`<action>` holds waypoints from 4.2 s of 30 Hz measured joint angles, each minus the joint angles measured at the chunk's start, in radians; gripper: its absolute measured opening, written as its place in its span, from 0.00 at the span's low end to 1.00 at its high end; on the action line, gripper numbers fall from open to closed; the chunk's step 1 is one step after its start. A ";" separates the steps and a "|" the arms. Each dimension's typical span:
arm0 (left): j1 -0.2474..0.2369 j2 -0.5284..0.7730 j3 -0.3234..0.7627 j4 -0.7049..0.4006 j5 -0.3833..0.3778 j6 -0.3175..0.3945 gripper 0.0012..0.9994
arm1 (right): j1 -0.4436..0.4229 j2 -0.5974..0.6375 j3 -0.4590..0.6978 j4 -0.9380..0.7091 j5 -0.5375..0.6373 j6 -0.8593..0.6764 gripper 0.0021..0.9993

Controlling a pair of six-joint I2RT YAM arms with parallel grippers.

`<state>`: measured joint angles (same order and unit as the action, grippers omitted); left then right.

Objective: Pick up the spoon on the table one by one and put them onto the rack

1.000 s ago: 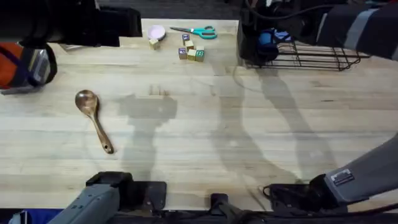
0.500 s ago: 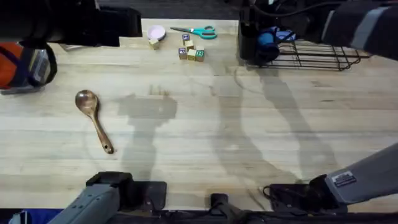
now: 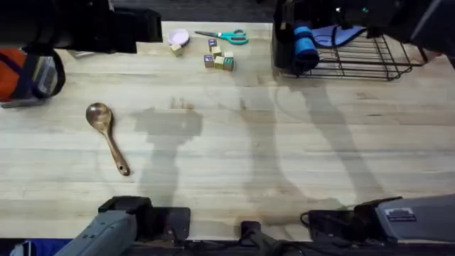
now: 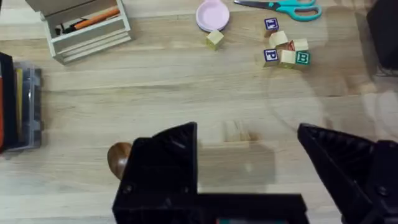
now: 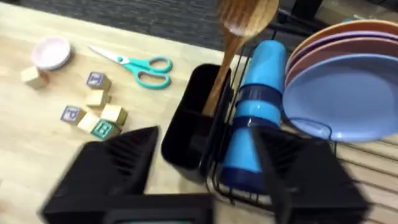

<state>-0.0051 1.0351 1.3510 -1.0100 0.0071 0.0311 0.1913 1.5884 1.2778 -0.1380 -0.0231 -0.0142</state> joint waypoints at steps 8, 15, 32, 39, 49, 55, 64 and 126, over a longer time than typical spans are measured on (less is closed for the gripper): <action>0.000 0.000 0.000 0.000 0.000 0.000 0.99 | 0.000 -0.093 0.000 -0.131 0.000 0.000 1.00; 0.000 0.000 0.000 0.000 -0.001 0.000 0.99 | 0.000 -0.135 0.000 -0.199 0.000 0.000 1.00; 0.015 0.000 0.000 -0.079 -0.390 -0.285 0.99 | 0.000 -0.147 0.000 -0.209 0.000 0.000 1.00; 0.216 0.000 0.000 -0.171 -0.446 -0.451 0.99 | 0.000 -0.148 0.000 -0.209 0.000 0.000 1.00; 0.305 0.016 0.000 -0.213 -0.425 -0.480 0.99 | 0.000 -0.148 0.000 -0.209 0.000 0.000 1.00; 0.305 0.089 0.000 -0.280 -0.393 -0.484 0.99 | 0.000 -0.148 0.000 -0.209 0.000 0.000 1.00; 0.305 0.148 -0.081 -0.259 -0.392 -0.521 0.99 | 0.000 -0.148 0.000 -0.209 0.000 0.000 1.00; 0.513 0.489 -0.465 0.227 -0.100 -0.257 0.97 | 0.000 -0.148 0.000 -0.207 0.000 0.000 1.00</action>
<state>0.5082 1.5242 0.8858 -0.7832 -0.0928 -0.2263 0.1913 1.4406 1.2778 -0.3448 -0.0231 -0.0143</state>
